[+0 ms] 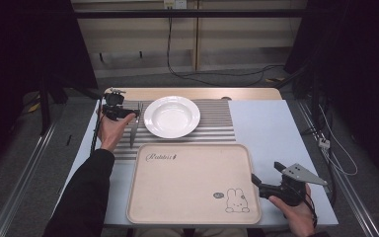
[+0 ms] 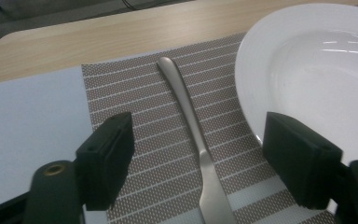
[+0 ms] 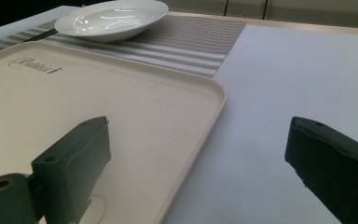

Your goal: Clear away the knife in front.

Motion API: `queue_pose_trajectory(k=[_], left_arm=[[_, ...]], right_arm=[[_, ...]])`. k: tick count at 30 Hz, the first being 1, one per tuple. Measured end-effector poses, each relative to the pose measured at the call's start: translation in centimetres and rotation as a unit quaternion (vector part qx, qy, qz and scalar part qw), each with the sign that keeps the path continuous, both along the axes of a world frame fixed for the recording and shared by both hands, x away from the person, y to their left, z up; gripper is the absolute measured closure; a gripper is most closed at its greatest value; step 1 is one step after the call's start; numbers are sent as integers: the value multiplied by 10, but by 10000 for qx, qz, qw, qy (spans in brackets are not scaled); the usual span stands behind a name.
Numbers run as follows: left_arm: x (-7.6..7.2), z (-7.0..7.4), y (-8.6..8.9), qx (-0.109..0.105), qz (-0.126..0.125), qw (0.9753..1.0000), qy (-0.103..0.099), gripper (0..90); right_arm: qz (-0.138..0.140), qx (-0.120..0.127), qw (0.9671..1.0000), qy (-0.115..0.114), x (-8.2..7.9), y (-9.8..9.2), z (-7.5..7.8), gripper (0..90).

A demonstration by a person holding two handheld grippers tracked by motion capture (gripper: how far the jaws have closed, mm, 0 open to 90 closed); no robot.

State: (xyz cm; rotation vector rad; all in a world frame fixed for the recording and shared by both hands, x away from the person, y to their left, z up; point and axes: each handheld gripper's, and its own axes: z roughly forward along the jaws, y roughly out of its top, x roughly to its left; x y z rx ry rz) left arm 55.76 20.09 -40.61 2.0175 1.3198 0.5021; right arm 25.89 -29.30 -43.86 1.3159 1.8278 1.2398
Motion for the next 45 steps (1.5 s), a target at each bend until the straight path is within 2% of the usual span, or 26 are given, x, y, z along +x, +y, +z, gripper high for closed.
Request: queue_pose_trajectory(k=[3, 4, 5, 6, 9, 10, 13, 16, 18, 21, 22, 24, 26, 28, 32, 36, 39, 45], left_arm=[[4, -4, 3, -9, 116, 9999, 54, 296], [6, -7, 4, 1, 96, 9999, 113, 358], [7, -8, 4, 8, 101, 9998, 165, 358], [8, -12, 5, -10, 78, 9997, 210, 403], [12, -18, 5, -75, 122, 9993, 338, 412], [14, -20, 4, -99, 130, 9993, 339, 442], [19, -24, -1, -68, 109, 9989, 457, 469], [25, -25, -7, 2, 41, 9990, 450, 523], [29, -25, -12, -42, 45, 9990, 435, 562], [36, -28, -17, 51, -4, 9985, 551, 584], [37, -31, -17, 43, 60, 9985, 541, 641], [39, -36, -17, 35, 91, 9981, 615, 647], [40, -39, -18, 125, 59, 9976, 674, 668], [40, -43, -20, 135, 24, 9977, 667, 694], [40, -41, -22, 208, 43, 9977, 643, 746], [41, -42, -23, 216, 59, 9975, 675, 750], [42, -42, -26, 306, 90, 9974, 644, 750], [43, -42, -25, 263, 138, 9969, 726, 753]], right_arm=[[12, 0, 10000, 0, 0, 1, 0, 66], [-5, -6, 10000, 0, 0, 0, 0, 65], [-5, -6, 10000, 0, 0, 0, 0, 65], [-3, -11, 10000, 4, 0, 0, 0, 65], [11, -13, 10000, 21, 0, 1, 0, 66], [23, -21, 10000, 7, 0, 1, -1, 66], [26, -20, 10000, 5, 0, 1, 0, 66], [0, 0, 10000, 35, 0, 0, 0, 65], [-24, 10, 10000, 19, 0, 0, 0, 65], [-11, -9, 10000, -11, -1, 0, 0, 65], [-9, -8, 10000, 4, -1, 0, 0, 65], [-13, 0, 10000, 2, -1, 0, 0, 65], [-6, 6, 10000, 0, -1, -1, 0, 65], [-22, 24, 10000, 0, -1, -1, 0, 66], [-15, 24, 10000, 18, 0, -1, -1, 66], [-6, 10, 10000, 15, 0, 0, -1, 65], [-40, 15, 10000, 7, 0, -1, -1, 65], [-49, 7, 10000, 7, 0, -2, -1, 65]])
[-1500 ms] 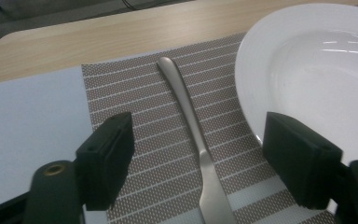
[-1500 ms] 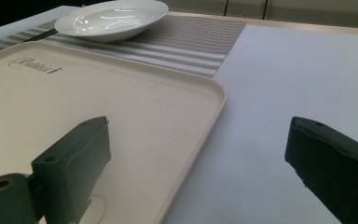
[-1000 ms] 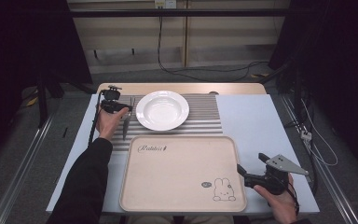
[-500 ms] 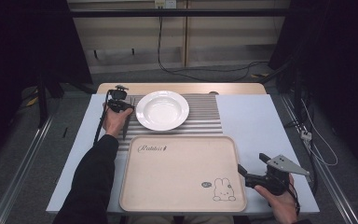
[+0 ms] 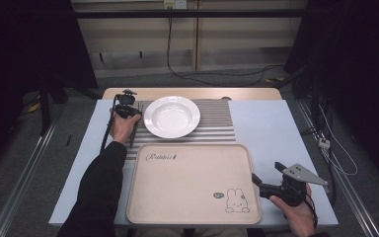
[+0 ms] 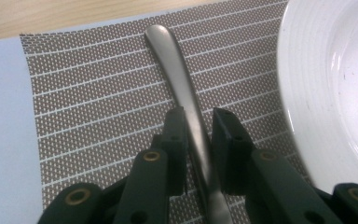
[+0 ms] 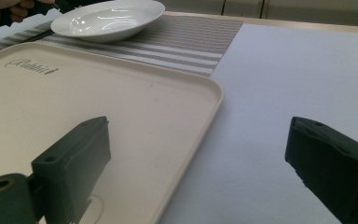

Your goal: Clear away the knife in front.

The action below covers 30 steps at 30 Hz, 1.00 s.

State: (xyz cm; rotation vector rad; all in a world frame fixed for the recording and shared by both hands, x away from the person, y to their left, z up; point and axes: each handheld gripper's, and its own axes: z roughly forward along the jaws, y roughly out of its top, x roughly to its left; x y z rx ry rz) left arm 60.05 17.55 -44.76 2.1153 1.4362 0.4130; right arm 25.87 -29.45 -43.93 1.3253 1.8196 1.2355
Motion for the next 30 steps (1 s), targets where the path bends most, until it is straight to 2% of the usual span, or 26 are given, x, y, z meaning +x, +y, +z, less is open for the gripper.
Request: queue_pose_trajectory(k=[9, 21, 25, 30], left_arm=[[3, 3, -1, 39, 48, 9998, 192, 792], [1, 3, -4, 105, 140, 9997, 139, 796], [1, 4, -1, 87, 137, 9997, 189, 796], [0, 4, 0, 42, 172, 9997, 150, 797]], right_arm=[[14, 17, 10000, 5, 0, 1, 0, 66], [32, -2, 10000, 24, 1, 1, -1, 66], [41, -1, 10000, 26, 1, 1, -1, 66], [33, -4, 10000, 32, 1, 1, -1, 66]])
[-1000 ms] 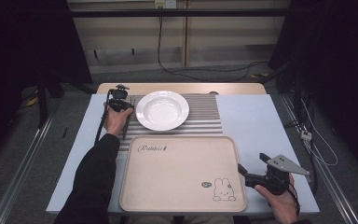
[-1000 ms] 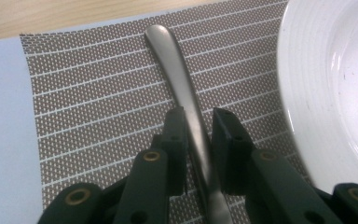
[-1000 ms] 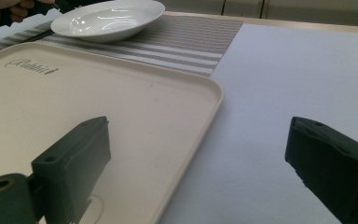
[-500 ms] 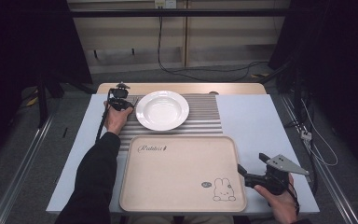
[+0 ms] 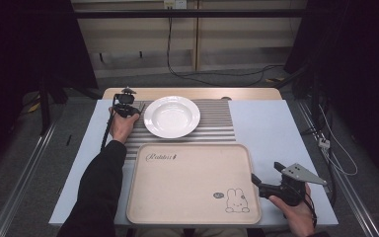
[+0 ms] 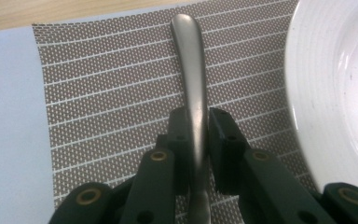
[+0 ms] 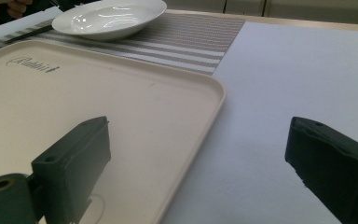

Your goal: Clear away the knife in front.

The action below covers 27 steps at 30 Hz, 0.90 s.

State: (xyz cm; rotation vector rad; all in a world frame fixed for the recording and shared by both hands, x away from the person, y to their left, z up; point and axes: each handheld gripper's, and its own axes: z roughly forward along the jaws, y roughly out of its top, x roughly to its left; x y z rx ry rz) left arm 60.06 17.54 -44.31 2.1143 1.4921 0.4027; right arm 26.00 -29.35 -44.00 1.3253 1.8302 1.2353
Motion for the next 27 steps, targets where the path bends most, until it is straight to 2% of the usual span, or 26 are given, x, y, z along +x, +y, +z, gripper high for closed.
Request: queue_pose_trajectory(k=[8, 10, 17, 19, 21, 27], left_arm=[[-2, 4, -1, 3, -79, 10000, 7, 797], [-3, 6, 0, -52, -39, 10000, 33, 797], [-4, 13, 7, -100, -18, 9999, -41, 797], [-4, 12, 8, -106, 11, 9999, -25, 796], [-3, 8, 7, -29, -28, 10000, 81, 796], [-2, 1, 8, -3, 13, 9999, 138, 795]], right_arm=[[0, 1, 10000, 5, 0, 0, 0, 66], [-6, 8, 10000, 18, 0, 0, 0, 66], [-2, 2, 10000, 21, 0, 1, 0, 65], [13, -2, 10000, 8, 1, 1, 0, 65], [13, -4, 10000, 9, 1, 1, 0, 65], [5, 6, 10000, 18, 0, 0, 0, 65]])
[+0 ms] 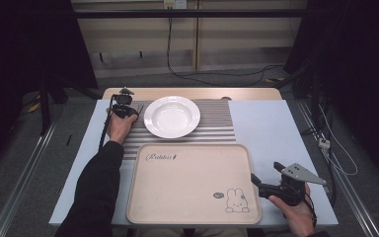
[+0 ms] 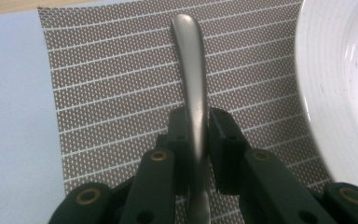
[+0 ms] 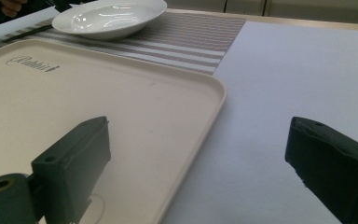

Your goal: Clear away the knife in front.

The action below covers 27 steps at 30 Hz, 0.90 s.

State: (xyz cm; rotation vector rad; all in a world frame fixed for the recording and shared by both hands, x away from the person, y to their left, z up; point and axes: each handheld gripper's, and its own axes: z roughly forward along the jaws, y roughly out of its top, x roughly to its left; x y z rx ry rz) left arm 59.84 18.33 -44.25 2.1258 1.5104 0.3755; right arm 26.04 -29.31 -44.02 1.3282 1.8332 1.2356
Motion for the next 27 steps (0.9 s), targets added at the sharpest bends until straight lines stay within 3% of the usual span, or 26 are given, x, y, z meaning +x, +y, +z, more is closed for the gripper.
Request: queue_pose_trajectory(k=[7, 11, 15, 20, 27], left_arm=[[-4, 0, 0, 119, -93, 9999, -21, 779], [-5, -1, 1, 70, -83, 9999, -31, 784], [-4, 1, -2, 215, -105, 9997, -8, 796], [-3, 2, 0, 115, -69, 9999, 47, 798], [-5, 8, 4, 67, -22, 10000, -62, 798]], right_arm=[[-4, -3, 10000, 3, 0, 0, 0, 65], [1, -11, 10000, -7, 0, 1, 0, 65], [-2, -13, 10000, -1, 0, 1, 0, 65], [-13, -5, 10000, 6, 0, 0, 0, 65], [-2, -24, 10000, -2, 0, 1, 0, 65]])
